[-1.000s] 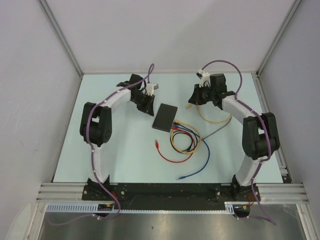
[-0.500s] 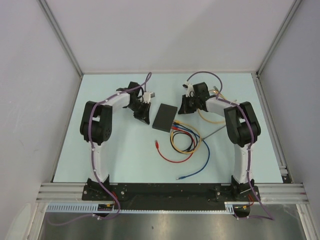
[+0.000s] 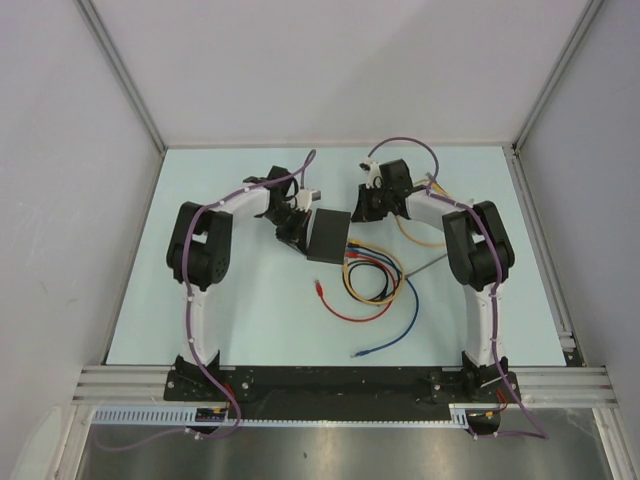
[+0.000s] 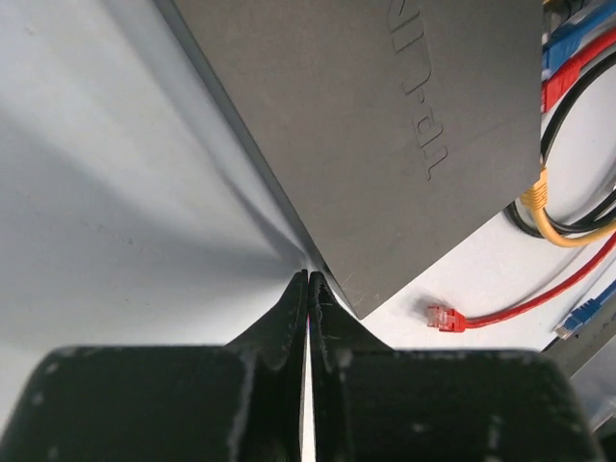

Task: Pull the plug from the switch port

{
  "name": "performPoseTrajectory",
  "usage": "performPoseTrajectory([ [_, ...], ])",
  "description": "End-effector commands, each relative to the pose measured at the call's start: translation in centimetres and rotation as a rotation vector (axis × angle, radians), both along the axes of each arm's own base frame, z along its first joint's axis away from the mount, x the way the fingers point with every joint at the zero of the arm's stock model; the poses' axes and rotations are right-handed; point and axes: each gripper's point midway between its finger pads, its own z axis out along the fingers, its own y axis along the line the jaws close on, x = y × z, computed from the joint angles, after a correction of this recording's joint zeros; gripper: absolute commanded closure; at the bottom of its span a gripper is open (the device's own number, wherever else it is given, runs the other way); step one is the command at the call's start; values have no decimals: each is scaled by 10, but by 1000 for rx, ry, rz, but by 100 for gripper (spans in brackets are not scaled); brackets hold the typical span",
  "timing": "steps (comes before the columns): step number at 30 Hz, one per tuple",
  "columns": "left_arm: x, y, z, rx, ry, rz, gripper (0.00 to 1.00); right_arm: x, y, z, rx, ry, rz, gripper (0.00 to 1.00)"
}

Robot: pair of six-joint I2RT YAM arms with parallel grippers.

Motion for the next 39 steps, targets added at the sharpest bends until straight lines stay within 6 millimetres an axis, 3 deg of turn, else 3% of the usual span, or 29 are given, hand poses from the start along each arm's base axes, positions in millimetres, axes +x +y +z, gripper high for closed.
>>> performPoseTrajectory([
  [1,6,11,30,15,-41,-5,97,28,-24,38,44,-84,-51,85],
  [3,5,17,40,15,-28,7,94,25,-27,47,103,-79,-8,68],
  [4,8,21,46,8,-38,15,92,23,-29,49,133,-75,20,48],
  [6,15,18,61,-26,-82,6,88,12,-28,59,222,-67,133,36],
  [7,13,6,81,-117,-101,-34,85,5,-27,58,240,-51,172,29],
  [9,18,-12,111,-258,-178,-87,78,-5,-18,67,269,-71,292,24],
  [10,18,-18,131,-306,-220,-79,77,-19,-17,61,271,-8,328,17],
  [11,23,-21,137,-322,-253,-69,77,-26,-13,55,283,23,360,15],
  [15,42,-29,135,-339,-228,-20,86,-42,-1,48,331,90,407,19],
  [20,40,-36,112,-331,-195,-30,100,-34,-3,29,312,98,383,29],
  [30,24,-49,68,-280,-96,-66,99,-44,-4,8,313,156,422,47],
  [39,21,-53,46,-228,-76,-75,99,-52,5,-6,326,193,456,53],
])
